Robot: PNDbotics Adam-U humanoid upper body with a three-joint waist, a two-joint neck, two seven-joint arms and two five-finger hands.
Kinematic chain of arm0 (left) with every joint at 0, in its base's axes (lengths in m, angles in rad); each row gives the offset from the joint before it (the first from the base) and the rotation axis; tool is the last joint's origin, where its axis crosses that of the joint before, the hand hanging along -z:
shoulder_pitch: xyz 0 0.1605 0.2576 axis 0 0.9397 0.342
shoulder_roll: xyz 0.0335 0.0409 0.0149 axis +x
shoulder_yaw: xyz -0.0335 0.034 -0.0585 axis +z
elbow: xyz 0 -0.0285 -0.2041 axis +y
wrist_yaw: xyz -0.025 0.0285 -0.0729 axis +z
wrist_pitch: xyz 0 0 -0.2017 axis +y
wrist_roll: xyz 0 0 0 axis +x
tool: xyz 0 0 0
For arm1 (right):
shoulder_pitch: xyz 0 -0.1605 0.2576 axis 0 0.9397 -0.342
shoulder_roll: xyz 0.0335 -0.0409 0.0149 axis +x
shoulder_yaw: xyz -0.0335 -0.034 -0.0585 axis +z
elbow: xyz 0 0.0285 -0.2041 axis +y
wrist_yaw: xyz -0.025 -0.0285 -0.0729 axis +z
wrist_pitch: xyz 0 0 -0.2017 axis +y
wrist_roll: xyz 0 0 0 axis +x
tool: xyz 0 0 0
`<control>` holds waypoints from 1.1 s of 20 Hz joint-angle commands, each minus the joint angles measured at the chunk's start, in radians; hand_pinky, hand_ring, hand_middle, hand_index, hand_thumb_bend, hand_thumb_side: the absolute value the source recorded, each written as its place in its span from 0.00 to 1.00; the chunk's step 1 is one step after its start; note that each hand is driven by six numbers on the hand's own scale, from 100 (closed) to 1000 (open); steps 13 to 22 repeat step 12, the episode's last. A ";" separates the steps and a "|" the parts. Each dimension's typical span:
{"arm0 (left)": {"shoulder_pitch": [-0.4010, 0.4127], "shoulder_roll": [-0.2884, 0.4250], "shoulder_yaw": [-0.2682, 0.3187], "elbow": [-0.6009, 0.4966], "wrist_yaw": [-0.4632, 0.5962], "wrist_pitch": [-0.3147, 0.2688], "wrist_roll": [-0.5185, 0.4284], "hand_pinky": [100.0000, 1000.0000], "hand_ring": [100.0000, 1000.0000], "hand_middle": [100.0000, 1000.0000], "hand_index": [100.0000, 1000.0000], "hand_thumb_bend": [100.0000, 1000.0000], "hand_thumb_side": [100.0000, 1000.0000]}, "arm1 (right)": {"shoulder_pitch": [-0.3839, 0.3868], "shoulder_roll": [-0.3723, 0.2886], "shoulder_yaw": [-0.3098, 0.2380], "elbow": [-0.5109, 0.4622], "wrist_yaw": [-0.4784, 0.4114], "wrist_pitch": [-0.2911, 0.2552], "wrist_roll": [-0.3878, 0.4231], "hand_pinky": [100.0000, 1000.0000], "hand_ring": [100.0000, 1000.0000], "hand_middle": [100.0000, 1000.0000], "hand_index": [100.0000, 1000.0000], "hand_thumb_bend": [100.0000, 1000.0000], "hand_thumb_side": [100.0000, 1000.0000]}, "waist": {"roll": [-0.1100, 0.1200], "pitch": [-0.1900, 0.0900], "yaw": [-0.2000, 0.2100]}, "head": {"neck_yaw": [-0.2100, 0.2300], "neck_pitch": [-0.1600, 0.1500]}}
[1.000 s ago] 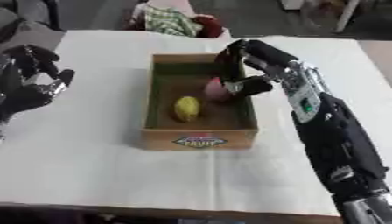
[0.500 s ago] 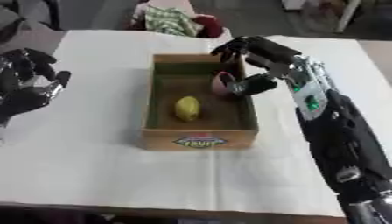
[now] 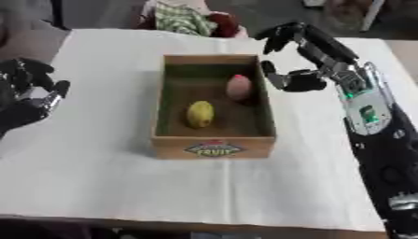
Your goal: Pick up objects on the table and place them in the box.
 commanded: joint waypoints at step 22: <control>0.040 -0.021 0.029 -0.032 0.009 -0.048 0.005 0.69 0.43 0.40 0.59 0.31 0.00 | 0.162 -0.041 -0.126 -0.162 -0.251 0.169 -0.019 0.54 0.57 0.47 0.76 0.00 0.21 | 0.011 -0.008 -0.007 | 0.005 -0.018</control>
